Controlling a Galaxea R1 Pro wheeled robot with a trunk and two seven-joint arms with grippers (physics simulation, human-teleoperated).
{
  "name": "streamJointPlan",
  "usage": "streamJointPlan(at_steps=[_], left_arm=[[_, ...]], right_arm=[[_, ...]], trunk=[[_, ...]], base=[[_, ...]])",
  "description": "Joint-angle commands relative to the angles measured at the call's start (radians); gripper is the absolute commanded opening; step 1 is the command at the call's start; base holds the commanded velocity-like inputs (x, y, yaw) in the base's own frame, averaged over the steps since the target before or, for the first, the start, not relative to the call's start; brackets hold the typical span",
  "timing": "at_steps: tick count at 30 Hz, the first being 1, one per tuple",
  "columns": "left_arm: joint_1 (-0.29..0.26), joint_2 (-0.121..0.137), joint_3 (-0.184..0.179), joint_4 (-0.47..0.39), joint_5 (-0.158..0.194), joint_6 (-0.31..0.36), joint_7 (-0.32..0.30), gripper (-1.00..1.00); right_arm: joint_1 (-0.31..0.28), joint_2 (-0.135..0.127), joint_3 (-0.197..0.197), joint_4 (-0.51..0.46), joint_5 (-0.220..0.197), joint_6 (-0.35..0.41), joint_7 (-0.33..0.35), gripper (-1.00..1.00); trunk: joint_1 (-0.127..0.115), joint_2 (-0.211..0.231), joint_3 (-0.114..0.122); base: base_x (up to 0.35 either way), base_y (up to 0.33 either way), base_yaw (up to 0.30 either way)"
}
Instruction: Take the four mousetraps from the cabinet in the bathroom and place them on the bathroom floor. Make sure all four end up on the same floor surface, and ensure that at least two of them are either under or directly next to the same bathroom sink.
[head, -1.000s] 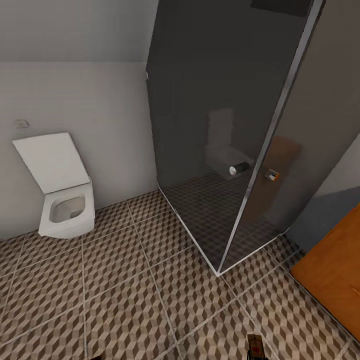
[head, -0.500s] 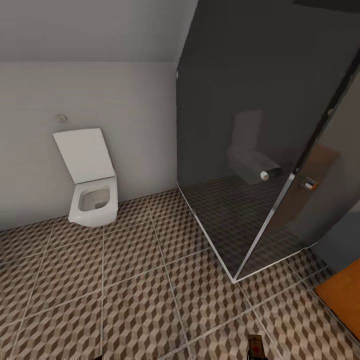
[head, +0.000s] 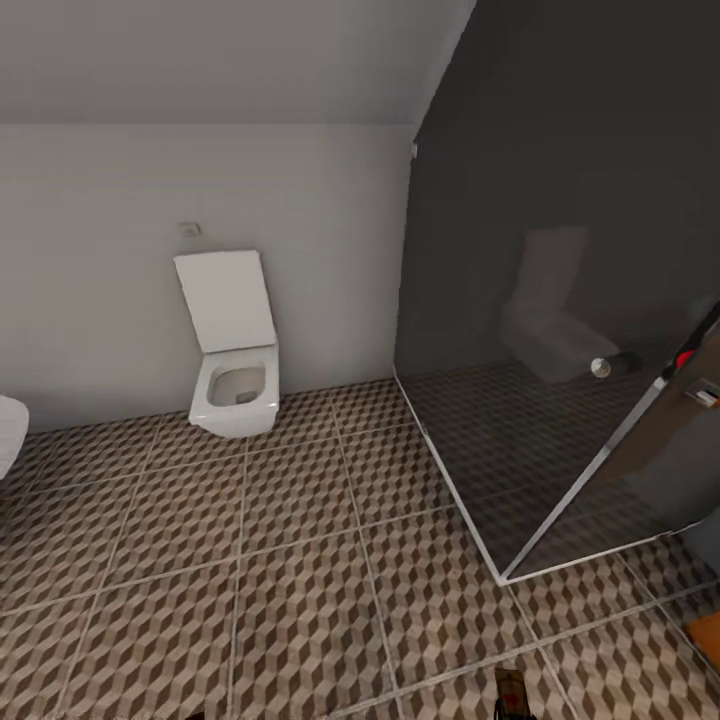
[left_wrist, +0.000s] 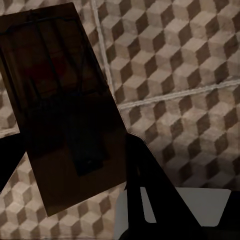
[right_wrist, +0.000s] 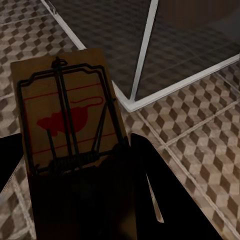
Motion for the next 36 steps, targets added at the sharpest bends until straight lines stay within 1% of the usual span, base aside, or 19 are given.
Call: streamJointPlan(at_steps=[1, 22, 30, 36], left_arm=[[-0.001, 0.001, -0.008, 0.000, 0.009, -0.003, 0.004, -1.00], [-0.001, -0.001, -0.008, 0.001, 0.009, -0.003, 0.004, -1.00], [-0.001, -0.001, -0.008, 0.002, 0.009, -0.003, 0.004, -1.00], [-0.001, -0.001, -0.008, 0.002, 0.009, -0.003, 0.004, -1.00]], right_arm=[[0.000, 0.000, 0.009, 0.000, -0.011, -0.003, -0.001, -1.00], [-0.001, 0.001, 0.010, 0.000, -0.011, -0.003, -0.001, -1.00], [-0.001, 0.000, 0.010, 0.001, -0.011, -0.003, -0.001, -1.00], [0.000, 0.000, 0.010, 0.001, -0.011, -0.003, -0.001, -1.00]], trunk=[[0.000, 0.000, -0.001], [0.000, 0.000, -0.001], [0.000, 0.000, -0.001], [0.000, 0.000, -0.001]], base=[[0.000, 0.000, 0.288], [0.000, 0.000, 0.285], [0.000, 0.018, 0.070], [0.000, 0.211, 0.004]])
